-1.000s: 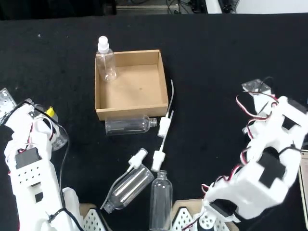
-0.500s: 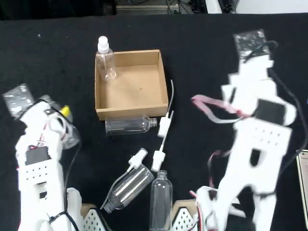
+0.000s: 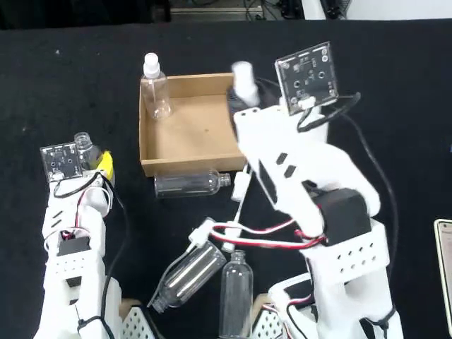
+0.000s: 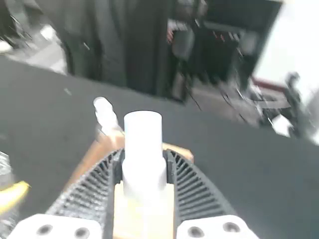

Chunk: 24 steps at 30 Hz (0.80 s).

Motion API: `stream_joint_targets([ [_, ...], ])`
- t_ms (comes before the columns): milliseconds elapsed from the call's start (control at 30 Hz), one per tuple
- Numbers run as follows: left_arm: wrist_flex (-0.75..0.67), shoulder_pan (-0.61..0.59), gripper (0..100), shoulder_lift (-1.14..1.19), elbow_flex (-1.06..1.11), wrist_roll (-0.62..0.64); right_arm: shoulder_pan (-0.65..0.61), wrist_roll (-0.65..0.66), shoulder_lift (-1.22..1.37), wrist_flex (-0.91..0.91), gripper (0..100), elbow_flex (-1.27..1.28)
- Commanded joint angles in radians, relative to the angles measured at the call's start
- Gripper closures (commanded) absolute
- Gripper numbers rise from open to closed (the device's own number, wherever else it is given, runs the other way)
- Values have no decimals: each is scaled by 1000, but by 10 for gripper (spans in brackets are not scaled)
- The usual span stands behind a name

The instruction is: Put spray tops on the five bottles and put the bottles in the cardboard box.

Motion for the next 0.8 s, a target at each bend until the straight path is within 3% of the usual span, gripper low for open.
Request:
stream_joint_targets([
  [0,-74,10,970,-31,-10,-12,-71,-11,-36,-118,988,-10],
  [233,-218,-45,970,-32,19,-15,-123,-11,-33,-270,988,24],
  [500,-522,-91,970,-28,128,-14,-123,-11,-35,-285,988,24],
  [767,-559,-70,970,-48,128,-14,-123,-11,-41,-279,988,19],
])
